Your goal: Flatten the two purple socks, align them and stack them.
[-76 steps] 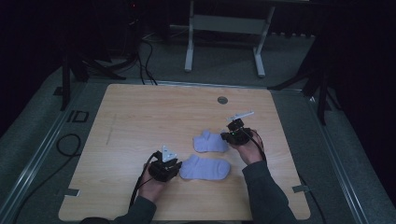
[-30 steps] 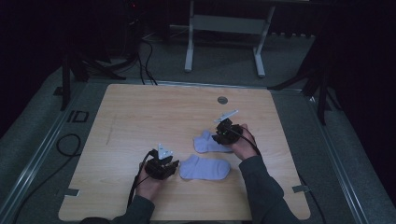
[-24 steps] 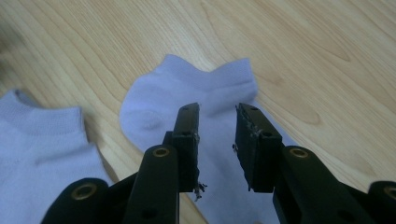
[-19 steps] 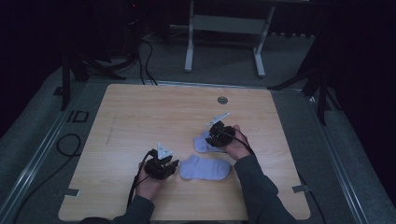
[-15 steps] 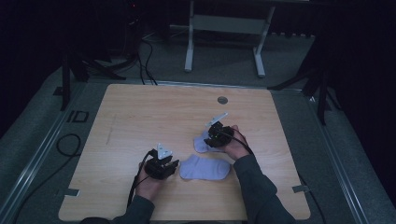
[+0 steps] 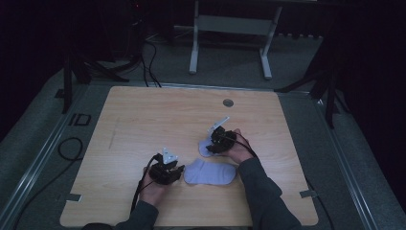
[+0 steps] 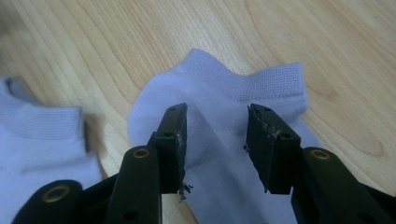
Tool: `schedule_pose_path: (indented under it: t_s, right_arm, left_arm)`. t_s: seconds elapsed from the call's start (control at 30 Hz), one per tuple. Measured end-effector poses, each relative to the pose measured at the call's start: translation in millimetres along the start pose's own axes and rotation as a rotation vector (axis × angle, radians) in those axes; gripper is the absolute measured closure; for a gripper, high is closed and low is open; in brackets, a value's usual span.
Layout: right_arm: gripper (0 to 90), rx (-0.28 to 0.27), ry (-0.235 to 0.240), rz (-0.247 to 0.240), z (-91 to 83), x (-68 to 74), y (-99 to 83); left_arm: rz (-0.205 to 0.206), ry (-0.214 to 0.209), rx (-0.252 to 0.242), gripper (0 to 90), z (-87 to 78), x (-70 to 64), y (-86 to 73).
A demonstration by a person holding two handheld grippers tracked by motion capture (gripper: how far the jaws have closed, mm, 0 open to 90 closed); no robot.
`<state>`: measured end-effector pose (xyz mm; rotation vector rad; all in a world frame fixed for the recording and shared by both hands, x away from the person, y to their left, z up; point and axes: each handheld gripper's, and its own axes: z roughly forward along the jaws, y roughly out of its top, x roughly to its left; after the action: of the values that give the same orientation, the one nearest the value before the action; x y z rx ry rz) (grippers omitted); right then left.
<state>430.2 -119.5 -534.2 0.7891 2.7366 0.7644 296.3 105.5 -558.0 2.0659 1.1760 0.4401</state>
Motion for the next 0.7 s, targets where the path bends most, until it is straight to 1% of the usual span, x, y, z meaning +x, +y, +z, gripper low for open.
schedule_pose_path:
  t_s: [0.07, 0.1, 0.13, 0.17, 0.2, 0.3, 0.43, 0.53, 0.57, 0.63, 0.7]
  right_arm:
    - [56.3, 0.014, 0.01, -0.004, 3.5, -1.3, 1.3]
    - [55.5, 0.03, 0.011, -0.001, 5.4, -2.0, 1.9]
    - [55.2, 0.032, 0.013, 0.004, 6.5, -2.6, 2.1]
    - [54.7, 0.028, 0.022, 0.017, 7.1, -3.5, 2.3]
    - [54.4, 0.027, 0.023, 0.019, 7.3, -3.8, 2.2]
    - [53.8, 0.025, 0.018, 0.028, 7.6, -2.2, 2.1]
    - [55.3, 0.01, 0.002, 0.052, 8.4, 0.8, 1.6]
    - [61.1, 0.009, -0.003, 0.063, 8.4, 2.2, 2.1]
    - [64.1, 0.008, -0.006, 0.068, 8.4, 2.7, 2.4]
    - [73.4, -0.008, -0.015, 0.081, 8.9, 5.2, 1.9]
    - [79.5, -0.024, -0.022, 0.086, 9.4, 8.5, 0.9]
  left_arm:
    - [0.0, -0.001, 0.0, 64.0, -0.2, -0.1, 0.0]
    - [0.002, -0.001, 0.0, 64.0, -0.3, 0.0, 0.0]
    - [0.001, -0.001, -0.001, 64.0, -0.5, 0.1, 0.0]
    - [0.0, -0.001, -0.002, 64.0, -0.6, 0.3, 0.1]
    - [0.0, -0.001, -0.002, 64.0, -0.6, 0.4, 0.1]
    - [0.002, -0.001, -0.001, 64.0, -0.5, -0.2, 0.1]
    - [0.006, -0.001, 0.002, 63.9, 0.0, -1.5, -0.1]
    - [0.008, 0.001, 0.005, 63.8, 0.3, -1.7, -0.2]
    - [0.007, 0.0, 0.005, 63.8, 0.3, -1.7, -0.3]
    - [0.006, 0.0, 0.004, 63.5, 0.6, -1.5, -0.4]
    - [0.006, -0.002, 0.004, 63.3, 0.6, -1.5, -0.4]
